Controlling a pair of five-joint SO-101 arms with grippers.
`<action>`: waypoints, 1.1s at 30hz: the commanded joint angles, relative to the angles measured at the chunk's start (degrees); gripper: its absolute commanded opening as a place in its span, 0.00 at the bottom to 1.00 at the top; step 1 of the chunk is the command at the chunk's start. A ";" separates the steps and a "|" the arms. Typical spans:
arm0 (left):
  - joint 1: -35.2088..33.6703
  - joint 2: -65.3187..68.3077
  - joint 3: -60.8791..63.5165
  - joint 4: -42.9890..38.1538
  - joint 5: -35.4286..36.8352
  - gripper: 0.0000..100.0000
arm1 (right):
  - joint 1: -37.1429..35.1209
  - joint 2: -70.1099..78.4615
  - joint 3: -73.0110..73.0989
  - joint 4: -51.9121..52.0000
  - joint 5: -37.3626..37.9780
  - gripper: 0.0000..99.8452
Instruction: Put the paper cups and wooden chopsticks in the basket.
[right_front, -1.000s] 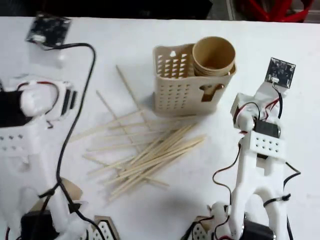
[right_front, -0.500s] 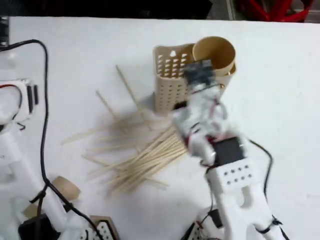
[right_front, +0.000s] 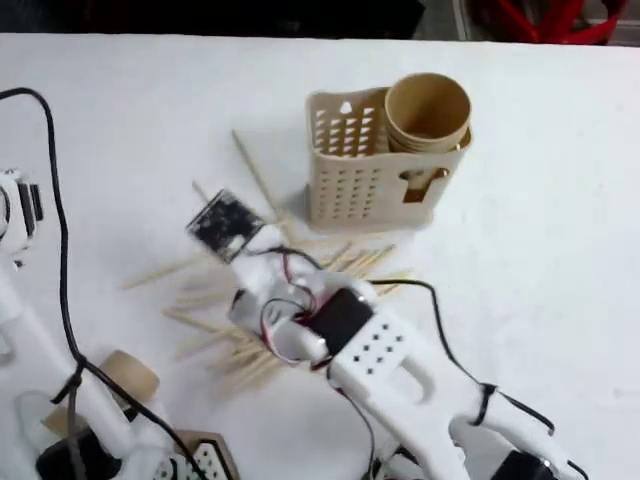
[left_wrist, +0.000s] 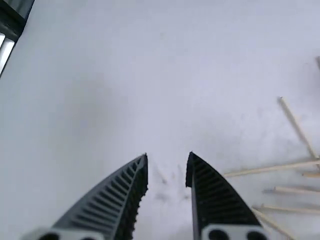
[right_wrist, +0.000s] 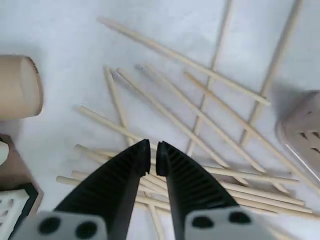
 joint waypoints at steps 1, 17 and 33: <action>-2.33 -1.19 4.75 -7.74 -4.57 0.15 | -0.57 0.92 -2.37 -1.63 0.26 0.04; -6.99 -0.22 33.85 -44.84 -11.52 0.15 | 8.22 2.33 -0.97 -2.42 0.26 0.04; -11.74 42.59 -15.91 -29.01 -7.82 0.21 | 9.63 2.33 0.88 -2.42 0.26 0.04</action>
